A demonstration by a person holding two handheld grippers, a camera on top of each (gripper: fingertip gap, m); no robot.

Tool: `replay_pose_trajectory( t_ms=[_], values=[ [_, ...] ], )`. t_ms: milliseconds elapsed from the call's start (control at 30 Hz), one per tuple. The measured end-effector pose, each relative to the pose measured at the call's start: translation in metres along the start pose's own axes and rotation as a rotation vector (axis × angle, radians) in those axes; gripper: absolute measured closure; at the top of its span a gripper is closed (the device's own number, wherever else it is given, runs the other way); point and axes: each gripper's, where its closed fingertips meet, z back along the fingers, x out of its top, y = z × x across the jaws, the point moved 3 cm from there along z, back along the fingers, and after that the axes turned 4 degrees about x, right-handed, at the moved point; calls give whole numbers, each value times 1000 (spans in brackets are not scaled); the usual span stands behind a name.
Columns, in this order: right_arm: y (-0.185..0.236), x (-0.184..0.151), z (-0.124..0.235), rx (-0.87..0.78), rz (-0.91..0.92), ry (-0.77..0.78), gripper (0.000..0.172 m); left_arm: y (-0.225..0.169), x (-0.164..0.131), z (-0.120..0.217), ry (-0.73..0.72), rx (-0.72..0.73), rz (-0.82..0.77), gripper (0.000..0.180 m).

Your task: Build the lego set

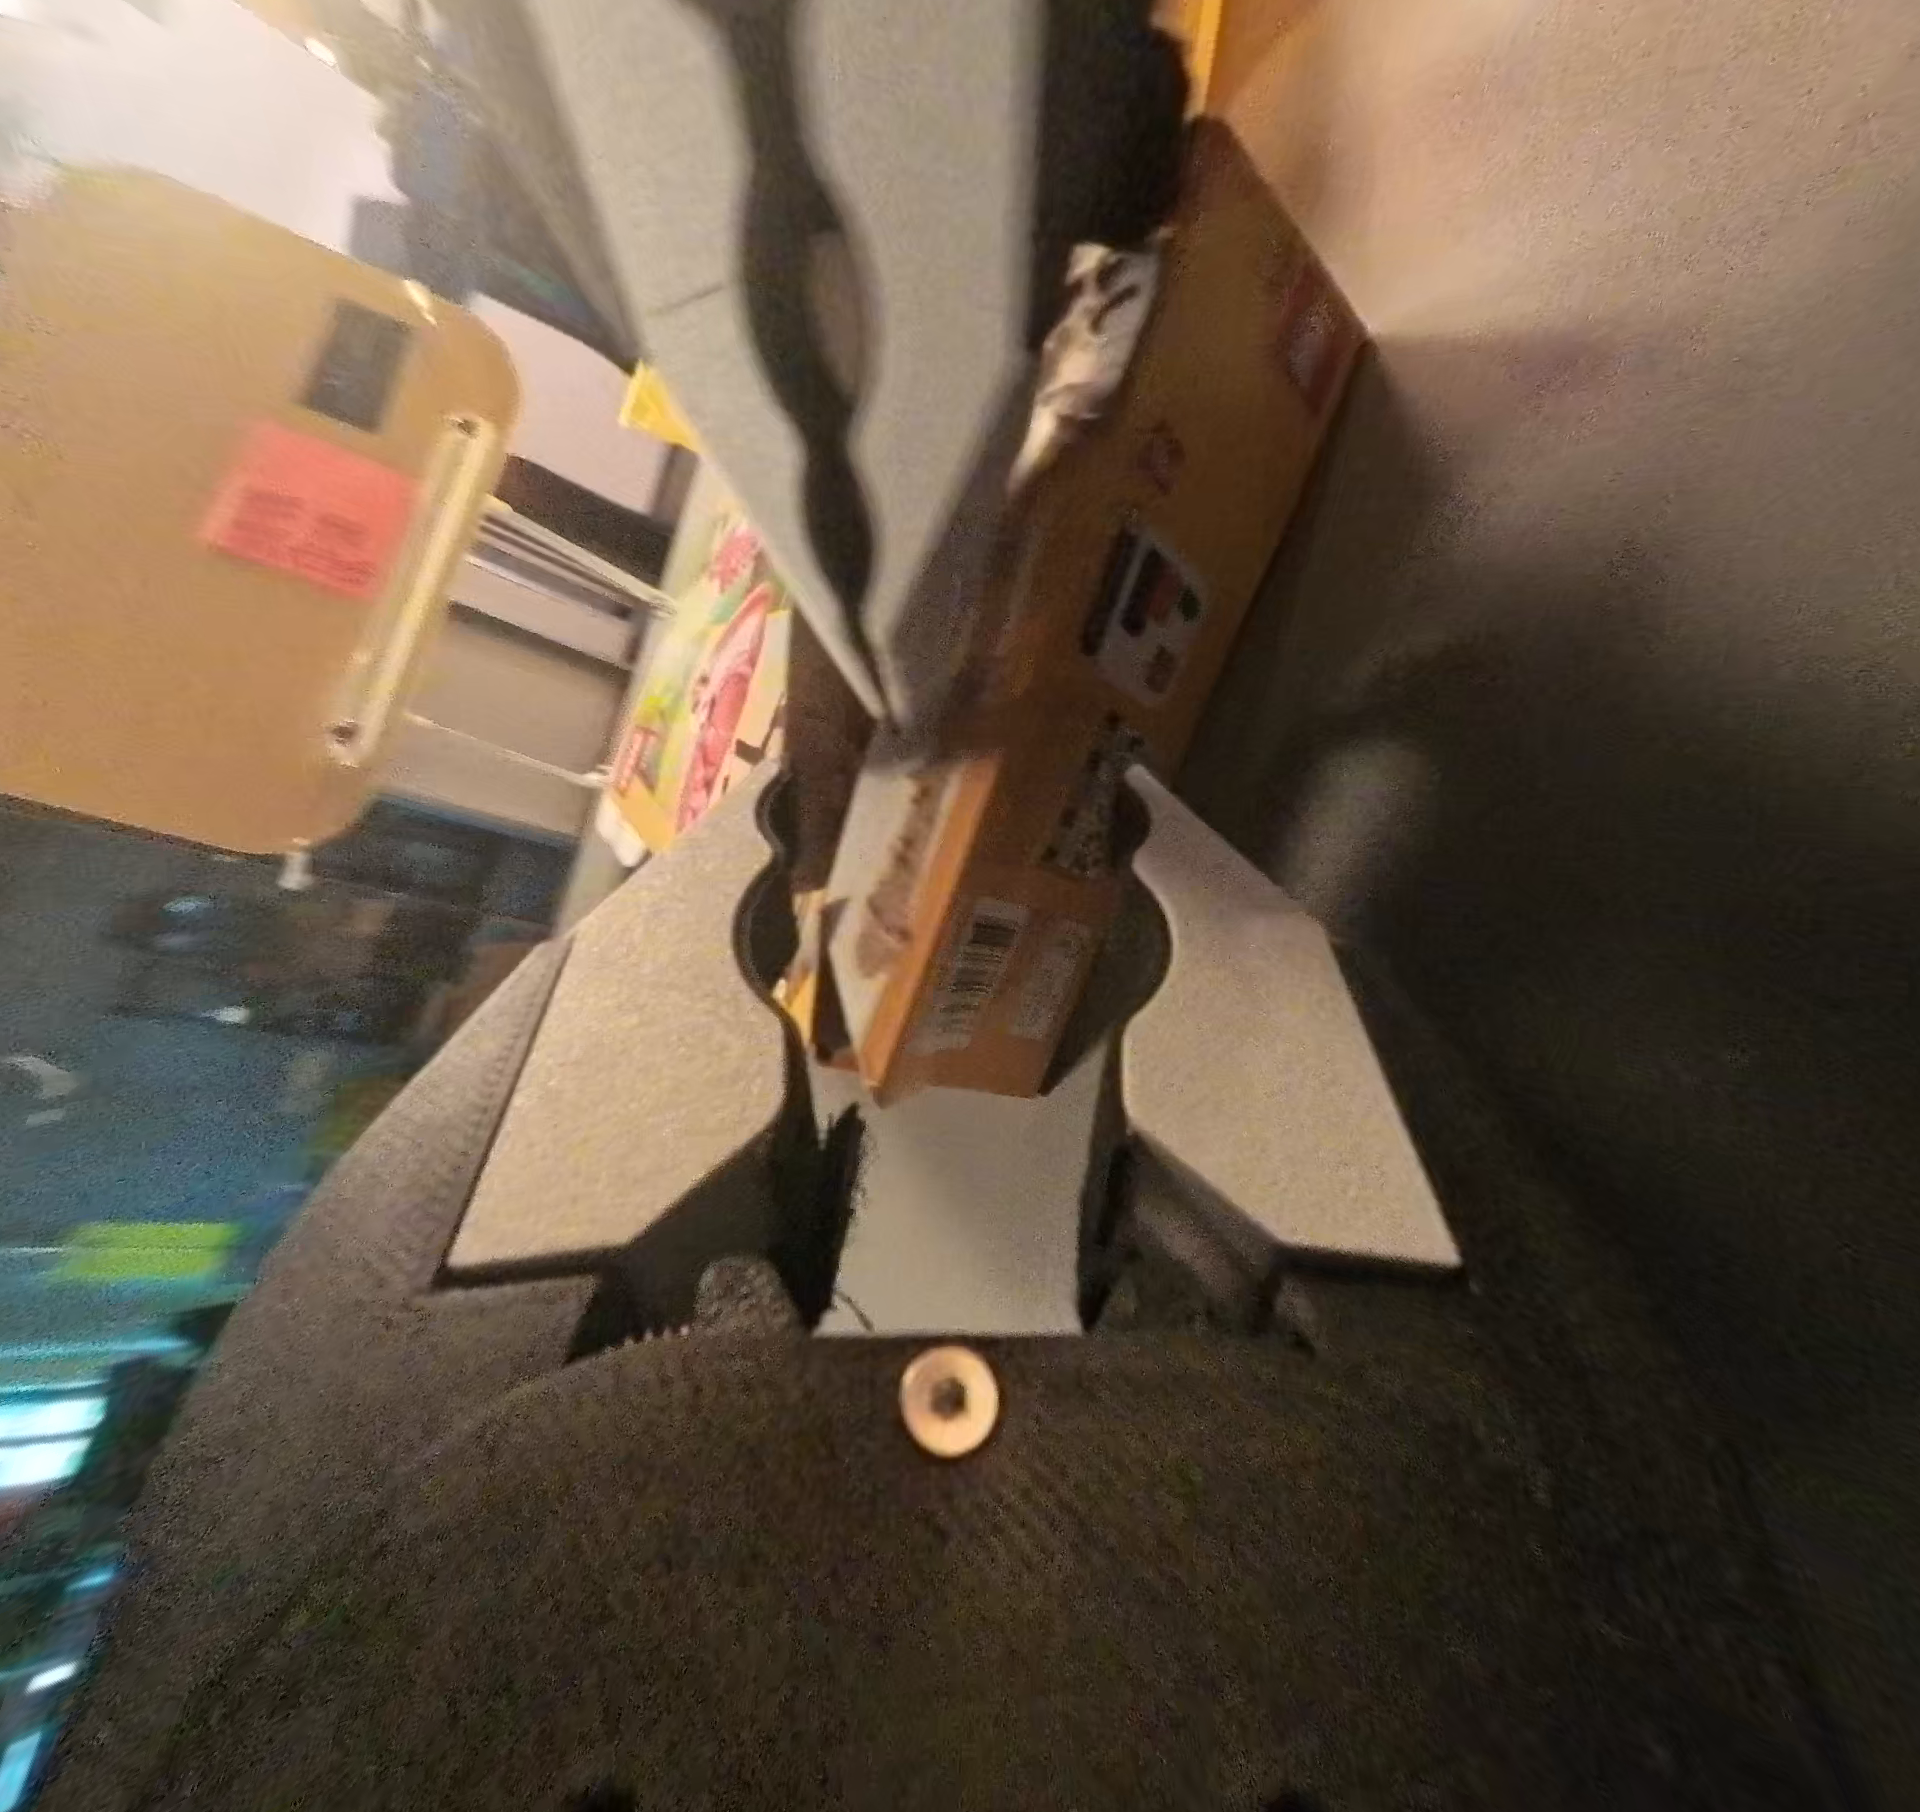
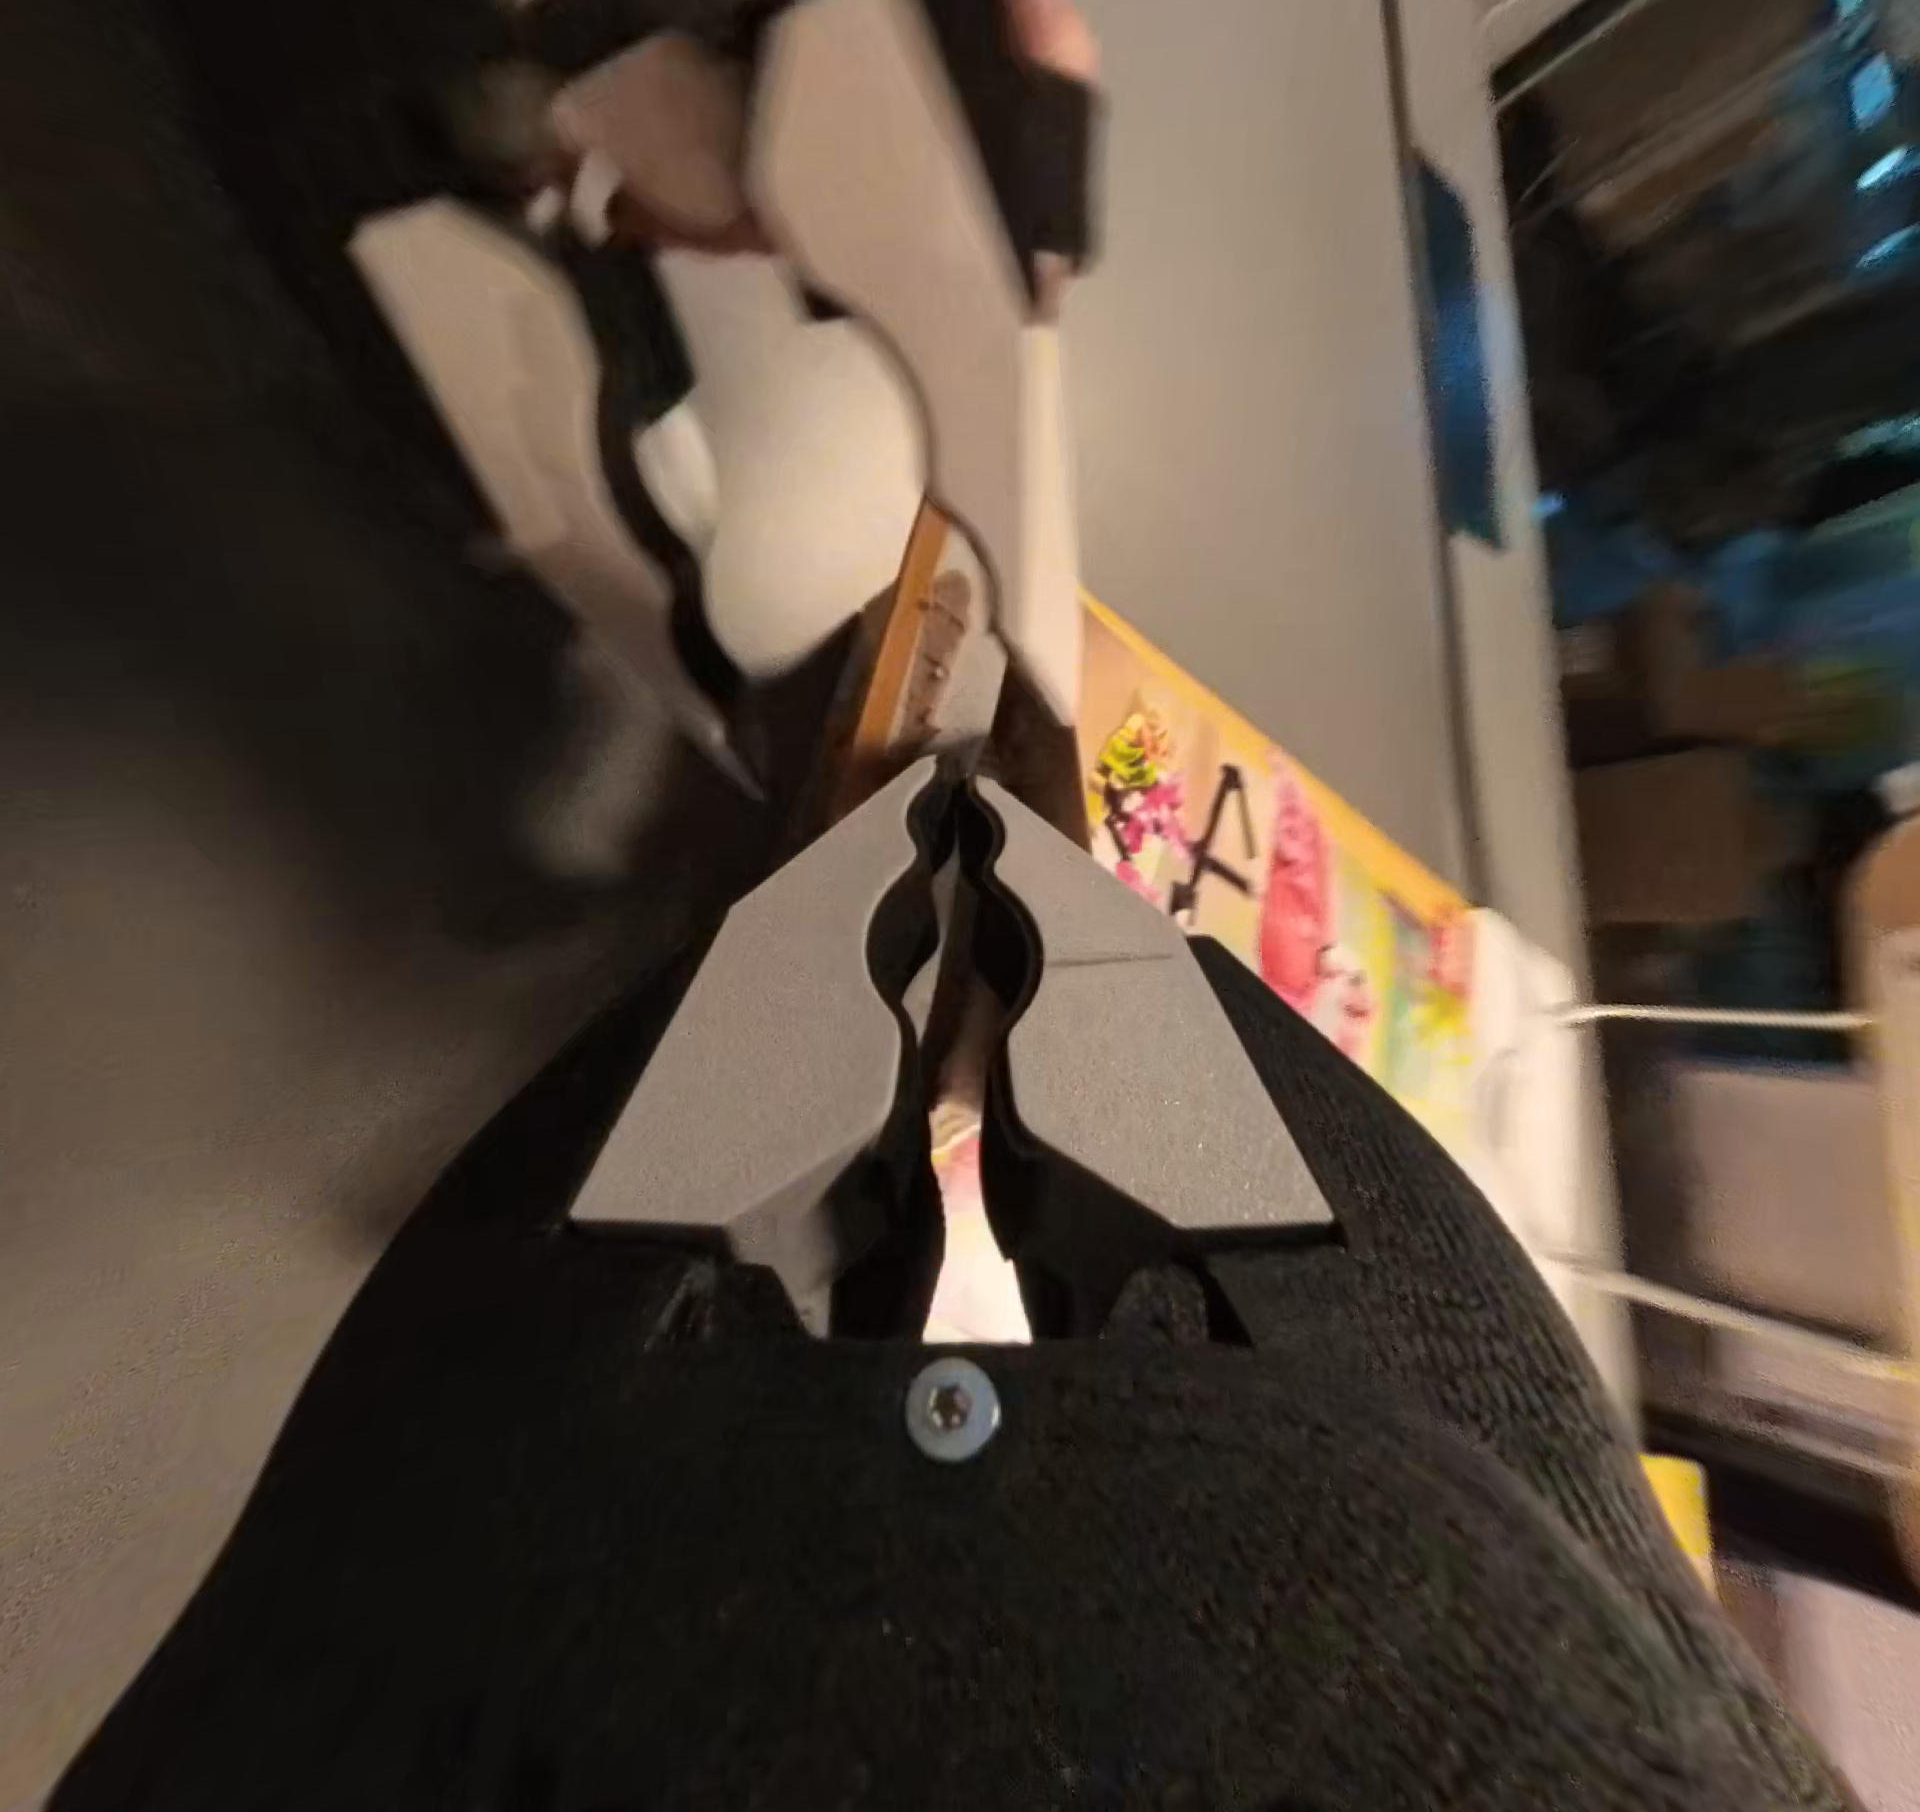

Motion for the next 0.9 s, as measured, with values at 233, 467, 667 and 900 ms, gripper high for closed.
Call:
replay_pose_trajectory(
  t_ms=[233,467,667,900],
  values=[
    [15,9,0,-235,494,108,172,1,8,4,120,-472,177,149],
    [14,16,18,-172,248,-119,172,1,6,-1,272,-705,283,153],
    [-17,-28,31,92,-521,-127,125,1,9,-2,246,-675,211,156],
    [-1,-35,17,327,-662,-57,172,-1,11,1,190,-420,42,155]
  ],
)
